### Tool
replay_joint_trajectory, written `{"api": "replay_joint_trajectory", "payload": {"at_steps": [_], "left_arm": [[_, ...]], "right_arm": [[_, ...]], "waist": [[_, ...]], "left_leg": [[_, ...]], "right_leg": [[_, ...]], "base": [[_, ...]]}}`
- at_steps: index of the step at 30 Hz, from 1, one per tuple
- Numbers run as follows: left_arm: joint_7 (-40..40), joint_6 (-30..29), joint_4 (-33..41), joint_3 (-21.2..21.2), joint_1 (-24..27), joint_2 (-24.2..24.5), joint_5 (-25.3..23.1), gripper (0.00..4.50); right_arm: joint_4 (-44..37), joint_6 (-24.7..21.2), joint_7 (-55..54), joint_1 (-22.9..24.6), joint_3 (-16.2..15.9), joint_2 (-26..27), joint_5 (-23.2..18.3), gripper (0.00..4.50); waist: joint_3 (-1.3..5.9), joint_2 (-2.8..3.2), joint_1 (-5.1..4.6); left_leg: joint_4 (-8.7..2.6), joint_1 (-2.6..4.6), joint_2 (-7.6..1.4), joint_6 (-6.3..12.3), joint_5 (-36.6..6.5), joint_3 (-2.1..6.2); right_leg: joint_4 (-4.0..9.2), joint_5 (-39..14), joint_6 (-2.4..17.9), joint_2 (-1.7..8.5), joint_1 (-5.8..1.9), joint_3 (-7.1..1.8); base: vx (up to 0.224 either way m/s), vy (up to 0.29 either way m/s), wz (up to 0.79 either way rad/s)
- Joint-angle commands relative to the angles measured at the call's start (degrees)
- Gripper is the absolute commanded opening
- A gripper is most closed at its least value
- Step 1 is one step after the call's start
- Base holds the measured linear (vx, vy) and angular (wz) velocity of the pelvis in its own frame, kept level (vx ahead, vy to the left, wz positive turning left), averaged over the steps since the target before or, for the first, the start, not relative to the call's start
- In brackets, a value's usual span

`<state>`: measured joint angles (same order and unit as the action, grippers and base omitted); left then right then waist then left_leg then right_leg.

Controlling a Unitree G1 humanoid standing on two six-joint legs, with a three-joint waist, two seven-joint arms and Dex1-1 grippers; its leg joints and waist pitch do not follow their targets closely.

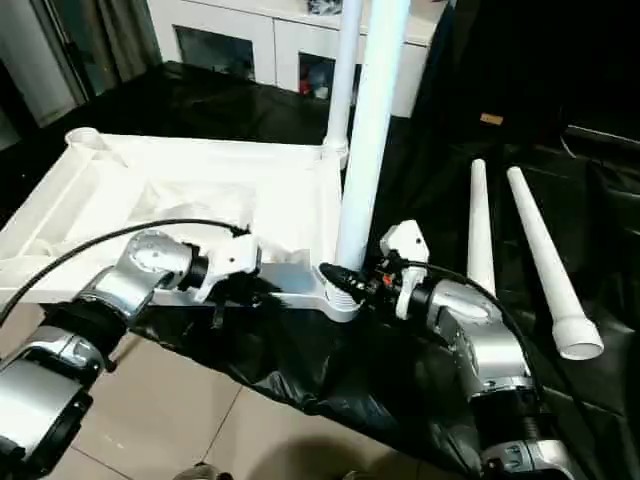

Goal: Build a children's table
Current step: Insert table leg to table base

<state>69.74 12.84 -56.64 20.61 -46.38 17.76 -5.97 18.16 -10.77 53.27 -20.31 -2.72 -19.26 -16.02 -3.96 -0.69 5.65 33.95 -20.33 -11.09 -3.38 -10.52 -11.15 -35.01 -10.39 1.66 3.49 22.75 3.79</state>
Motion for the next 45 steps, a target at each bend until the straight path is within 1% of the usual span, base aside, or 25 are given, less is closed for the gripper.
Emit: {"api": "replay_joint_trajectory", "payload": {"at_steps": [1, 2, 3, 4, 6, 7, 8, 10, 15, 17, 18, 22, 23, 24, 25, 28, 30, 31, 32, 34, 36, 40, 41, 44, 45], "left_arm": [[-1.21, -0.15, -2.12, -0.44, -0.57, -0.12, -0.63, 0.72], [-1.17, -0.05, -2.43, -0.54, -0.72, -0.19, -0.53, 0.72], [-0.85, -0.24, -2.57, -0.85, -0.89, -0.33, -0.09, 0.34], [-0.58, -0.20, -2.71, -1.11, -1.03, -0.44, 0.27, 0.34], [-0.47, 0.04, -2.77, -1.32, -1.11, -0.47, 0.50, 0.35], [-0.14, -0.06, -3.22, -1.63, -1.29, -0.55, 0.53, 0.17], [-0.14, -0.06, -3.22, -1.63, -1.29, -0.55, 0.53, 0.17], [0.35, 0.00, -3.51, -1.07, -1.24, -0.29, -0.17, 0.01], [1.81, -0.29, -4.37, -0.95, -0.96, -0.32, -0.29, 0.00], [1.77, -0.38, -4.12, -1.62, -0.74, -0.60, 0.43, 0.00], [1.59, -0.32, -3.82, -2.06, -0.57, -0.76, 0.76, 0.00], [0.44, 0.13, -3.41, -3.15, -0.30, -1.01, 1.47, 0.00], [-0.12, -0.39, -3.04, -4.03, -0.13, -1.28, 2.35, 0.00], [-0.53, -0.92, -2.88, -4.80, -0.07, -1.47, 3.09, 0.00], [-0.54, -1.46, -2.61, -5.49, -0.01, -1.59, 3.83, 0.00], [-0.59, -1.75, -2.35, -6.27, 0.16, -1.56, 4.45, 0.00], [-0.49, -1.87, -1.57, -6.84, 0.73, -1.35, 4.82, 0.00], [-0.49, -1.87, -1.57, -6.84, 0.73, -1.35, 4.82, 0.00], [-0.38, -1.97, -1.25, -6.97, 0.95, -1.31, 4.96, 0.00], [0.00, -2.18, -0.53, -6.97, 1.60, -1.11, 4.89, 0.00], [0.04, -2.07, -0.43, -6.78, 1.83, -1.00, 4.55, 0.00], [0.13, -1.39, -0.15, -5.95, 2.43, -0.65, 2.90, 0.00], [0.06, -1.04, 0.01, -5.36, 2.60, -0.49, 2.03, 0.00], [-0.06, -0.08, 0.16, -4.20, 2.79, -0.16, 0.57, 0.00], [-0.06, 0.01, 0.48, -3.27, 2.99, 0.13, -0.46, 0.00]], "right_arm": [[0.98, -0.92, 0.41, 0.40, -1.39, -0.24, 0.79, 1.91], [0.98, -0.91, 0.39, 0.41, -1.40, -0.21, 0.81, 1.91], [0.96, -0.91, 0.37, 0.43, -1.41, -0.19, 0.82, 1.91], [0.91, -0.90, 0.36, 0.49, -1.41, -0.18, 0.83, 1.91], [0.88, -0.89, 0.36, 0.56, -1.41, -0.20, 0.85, 1.91], [0.87, -0.90, 0.37, 0.61, -1.41, -0.27, 0.85, 1.91], [0.87, -0.90, 0.37, 0.61, -1.41, -0.27, 0.85, 1.91], [0.82, -0.85, 0.42, 0.74, -1.40, -0.38, 0.87, 1.91], [0.63, -1.12, 0.56, 0.54, -1.56, -0.37, 0.97, 1.91], [0.76, -1.13, 1.00, 0.30, -1.81, -0.34, 0.97, 1.91], [0.81, -1.05, 1.45, 0.23, -1.98, -0.40, 0.91, 1.91], [0.62, -0.48, 2.24, 0.44, -2.41, -0.70, 1.09, 1.91], [0.36, -0.24, 2.45, 0.77, -2.39, -0.83, 1.02, 1.91], [0.06, -0.06, 2.57, 1.06, -2.30, -0.88, 0.89, 1.91], [-0.15, 0.40, 2.09, 1.34, -1.83, -0.73, 0.73, 1.91], [-0.28, 0.58, 1.30, 1.62, -0.89, -0.29, 0.12, 1.91], [-0.33, 1.24, -0.71, 2.24, 1.15, 0.89, -0.99, 1.91], [-0.33, 1.24, -0.71, 2.24, 1.15, 0.89, -0.99, 1.91], [-0.09, 1.82, -1.53, 2.62, 1.89, 1.24, -1.18, 1.91], [0.51, 2.75, -2.75, 4.09, 3.36, 1.95, -1.95, 1.91], [0.97, 3.19, -3.06, 4.70, 3.66, 2.09, -2.01, 1.91], [1.45, 4.16, -3.71, 7.01, 4.24, 2.54, -2.27, 1.91], [1.39, 4.53, -4.19, 8.05, 4.92, 2.89, -2.47, 1.91], [1.25, 4.91, -4.66, 9.31, 5.37, 3.03, -2.28, 1.91], [0.95, 5.42, -4.89, 10.22, 5.27, 2.92, -2.05, 1.91]], "waist": [[4.24, 0.23, 0.47], [4.19, 0.12, 0.59], [4.16, 0.04, 0.62], [4.19, 0.08, 0.65], [4.19, 0.10, 0.71], [4.21, 0.11, 0.70], [4.25, 0.15, 0.69], [4.29, 0.13, 0.64], [4.35, 0.05, 0.62], [4.31, 0.07, 0.59], [4.29, -0.08, 0.58], [4.29, -0.03, 0.61], [4.26, -0.45, 0.65], [4.23, -0.35, 0.64], [4.25, -0.50, 0.69], [4.19, -0.39, 0.68], [4.15, -0.38, 0.61], [4.18, -0.40, 0.60], [4.21, -0.53, 0.59], [4.28, -0.41, 0.61], [4.27, -0.51, 0.54], [4.16, -0.41, 0.59], [4.12, -0.28, 0.53], [4.05, -0.33, 0.60], [4.05, -0.05, 0.55]], "left_leg": [[-3.78, 0.48, -2.37, 1.65, -11.38, 1.31], [-3.82, 0.58, -2.36, 1.49, -11.96, 1.30], [-3.81, 0.54, -2.30, 1.38, -12.19, 1.33], [-3.84, 0.51, -2.31, 1.33, -12.06, 1.37], [-3.85, 0.54, -2.33, 1.37, -11.93, 1.37], [-3.87, 0.48, -2.36, 1.34, -11.94, 1.41], [-3.89, 0.49, -2.39, 1.35, -11.83, 1.43], [-3.89, 0.45, -2.43, 1.42, -11.64, 1.43], [-3.81, 0.38, -2.39, 1.69, -11.12, 1.35], [-3.81, 0.39, -2.42, 1.78, -11.06, 1.34], [-3.80, 0.43, -2.41, 1.91, -11.12, 1.32], [-3.81, 0.45, -2.44, 1.92, -11.17, 1.32], [-3.77, 0.40, -2.40, 2.08, -10.93, 1.28], [-3.77, 0.40, -2.42, 2.17, -10.74, 1.24], [-3.74, 0.39, -2.42, 2.34, -10.43, 1.23], [-3.81, 0.37, -2.42, 2.40, -10.67, 1.27], [-3.87, 0.39, -2.46, 2.28, -10.99, 1.29], [-3.86, 0.35, -2.41, 2.26, -11.00, 1.29], [-3.87, 0.34, -2.43, 2.27, -10.96, 1.29], [-3.88, 0.41, -2.54, 2.42, -10.64, 1.30], [-3.88, 0.28, -2.42, 2.63, -10.45, 1.26], [-3.96, 0.44, -2.49, 2.61, -11.11, 1.28], [-4.00, 0.40, -2.45, 2.56, -11.33, 1.28], [-4.08, 0.44, -2.51, 2.41, -12.05, 1.32], [-4.15, 0.43, -2.49, 2.20, -12.42, 1.41]], "right_leg": [[4.46, -12.55, 12.26, 5.33, -3.04, -2.94], [4.69, -14.00, 11.86, 5.38, -3.00, -2.91], [4.81, -15.38, 11.39, 5.42, -3.06, -2.91], [4.87, -15.87, 11.08, 5.42, -3.05, -2.91], [4.90, -15.99, 10.91, 5.38, -2.96, -2.91], [4.85, -15.85, 10.91, 5.43, -3.00, -2.91], [4.79, -15.37, 11.01, 5.38, -3.00, -2.86], [4.60, -13.81, 11.53, 5.38, -3.03, -2.90], [4.44, -12.39, 12.11, 5.39, -3.13, -2.91], [4.42, -12.24, 12.24, 5.40, -3.10, -2.91], [4.44, -12.60, 12.26, 5.39, -3.08, -2.89], [4.53, -13.13, 12.04, 5.42, -3.04, -2.93], [4.50, -13.52, 11.89, 5.49, -3.07, -2.94], [4.56, -13.80, 11.77, 5.48, -3.02, -2.94], [4.52, -13.78, 11.64, 5.51, -3.02, -2.98], [4.67, -14.79, 11.25, 5.51, -2.92, -2.96], [4.70, -15.21, 11.23, 5.55, -2.83, -2.97], [4.70, -15.25, 11.27, 5.58, -2.87, -2.95], [4.70, -15.31, 11.23, 5.59, -2.93, -2.94], [4.60, -14.00, 11.53, 5.59, -2.78, -3.02], [4.52, -13.57, 11.44, 5.45, -2.86, -2.99], [4.84, -15.39, 10.80, 5.60, -2.75, -3.02], [4.90, -15.51, 10.82, 5.51, -2.73, -3.02], [4.98, -16.14, 10.53, 5.52, -2.66, -3.03], [5.04, -16.51, 10.32, 5.56, -2.73, -3.04]], "base": [[0.000, 0.000, 0.00], [0.000, 0.000, 0.00], [0.000, 0.000, 0.00], [0.000, 0.000, 0.00], [0.000, 0.000, 0.00], [0.000, 0.000, 0.00], [0.000, 0.000, 0.00], [0.000, 0.000, 0.00], [0.000, 0.000, 0.00], [0.000, 0.000, 0.00], [0.000, 0.000, 0.00], [0.000, 0.000, 0.00], [0.000, 0.000, 0.00], [0.000, 0.000, 0.00], [0.000, 0.000, 0.00], [0.000, 0.000, 0.00], [0.000, 0.000, 0.00], [0.000, 0.000, 0.00], [0.000, 0.000, 0.00], [0.000, 0.000, 0.00], [0.000, 0.000, 0.00], [0.000, 0.000, 0.00], [0.000, 0.000, 0.00], [0.000, 0.000, 0.00], [0.000, 0.000, 0.00]]}}
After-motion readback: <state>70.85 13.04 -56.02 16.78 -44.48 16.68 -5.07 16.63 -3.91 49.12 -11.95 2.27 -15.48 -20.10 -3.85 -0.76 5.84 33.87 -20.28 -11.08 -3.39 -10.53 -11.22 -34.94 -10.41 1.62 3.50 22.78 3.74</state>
